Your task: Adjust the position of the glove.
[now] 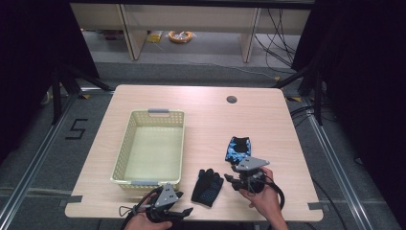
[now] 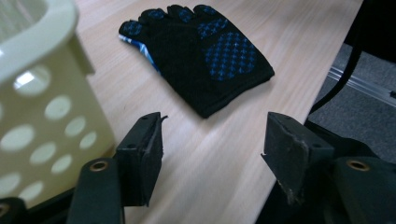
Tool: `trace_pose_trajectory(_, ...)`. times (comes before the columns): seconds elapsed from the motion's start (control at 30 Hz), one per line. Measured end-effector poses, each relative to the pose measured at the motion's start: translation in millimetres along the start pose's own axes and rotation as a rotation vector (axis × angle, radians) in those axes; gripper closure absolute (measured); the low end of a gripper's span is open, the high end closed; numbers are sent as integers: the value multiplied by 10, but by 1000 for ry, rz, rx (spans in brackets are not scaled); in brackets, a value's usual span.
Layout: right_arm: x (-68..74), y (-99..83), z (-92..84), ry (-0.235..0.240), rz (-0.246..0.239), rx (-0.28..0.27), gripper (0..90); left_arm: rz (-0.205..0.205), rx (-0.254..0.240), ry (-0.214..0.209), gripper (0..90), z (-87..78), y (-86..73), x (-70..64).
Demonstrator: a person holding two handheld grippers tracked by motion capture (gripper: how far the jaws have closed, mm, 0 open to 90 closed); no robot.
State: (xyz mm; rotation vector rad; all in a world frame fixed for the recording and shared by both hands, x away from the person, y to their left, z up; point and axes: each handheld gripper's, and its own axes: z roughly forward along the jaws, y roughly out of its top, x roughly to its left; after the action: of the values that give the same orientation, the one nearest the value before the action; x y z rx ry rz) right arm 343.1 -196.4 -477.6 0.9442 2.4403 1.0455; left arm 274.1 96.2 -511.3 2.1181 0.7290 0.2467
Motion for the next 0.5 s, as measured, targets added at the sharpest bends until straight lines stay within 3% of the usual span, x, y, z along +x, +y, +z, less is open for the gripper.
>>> trace_pose_trajectory(0.03,4,31,51,18,6,7,583,46,22,-5,385,-4,32,25)
trace_pose_trajectory(0.13,25,107,194,36,0,41,596,21,17,3,412,42,62,5)
trace_pose_trajectory(0.2,27,141,298,49,-4,43,602,30,22,0,423,76,91,5)
trace_pose_trajectory(0.23,32,148,328,49,3,47,604,60,28,5,423,97,105,11)
trace_pose_trajectory(0.3,26,172,392,68,5,62,613,29,22,-5,429,144,108,-21)
trace_pose_trajectory(0.37,7,188,453,87,7,76,623,57,39,26,443,179,128,-6)
trace_pose_trajectory(0.5,-9,178,516,90,22,83,625,79,49,34,478,214,158,3)
